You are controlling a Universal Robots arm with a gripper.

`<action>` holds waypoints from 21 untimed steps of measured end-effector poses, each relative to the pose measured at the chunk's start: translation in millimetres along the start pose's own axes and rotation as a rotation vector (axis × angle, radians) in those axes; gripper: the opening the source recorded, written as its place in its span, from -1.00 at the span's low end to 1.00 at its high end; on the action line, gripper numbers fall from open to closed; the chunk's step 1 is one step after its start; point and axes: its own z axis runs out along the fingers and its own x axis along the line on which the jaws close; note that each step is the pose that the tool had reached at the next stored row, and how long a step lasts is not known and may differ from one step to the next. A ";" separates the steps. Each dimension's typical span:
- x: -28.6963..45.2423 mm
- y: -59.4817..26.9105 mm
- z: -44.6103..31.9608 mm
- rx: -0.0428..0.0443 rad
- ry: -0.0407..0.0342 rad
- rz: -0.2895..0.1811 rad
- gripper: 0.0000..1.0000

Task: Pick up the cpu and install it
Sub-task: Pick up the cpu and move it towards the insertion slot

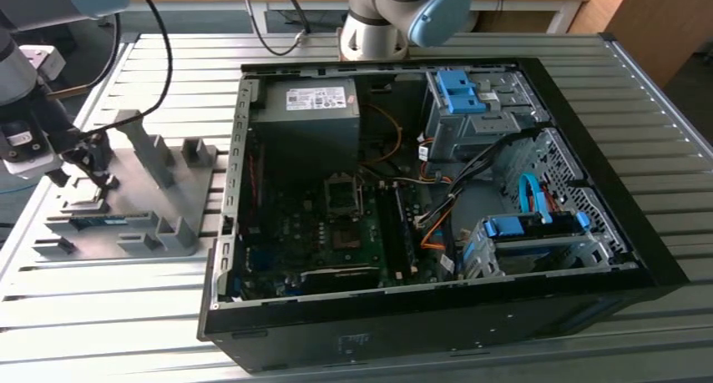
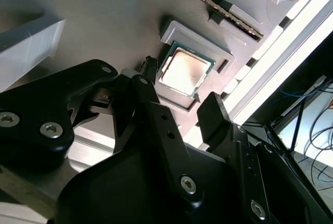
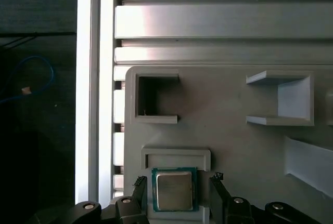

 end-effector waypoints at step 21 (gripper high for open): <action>-2.5 -5.5 16.7 0.0016 0.0009 -0.037 0.17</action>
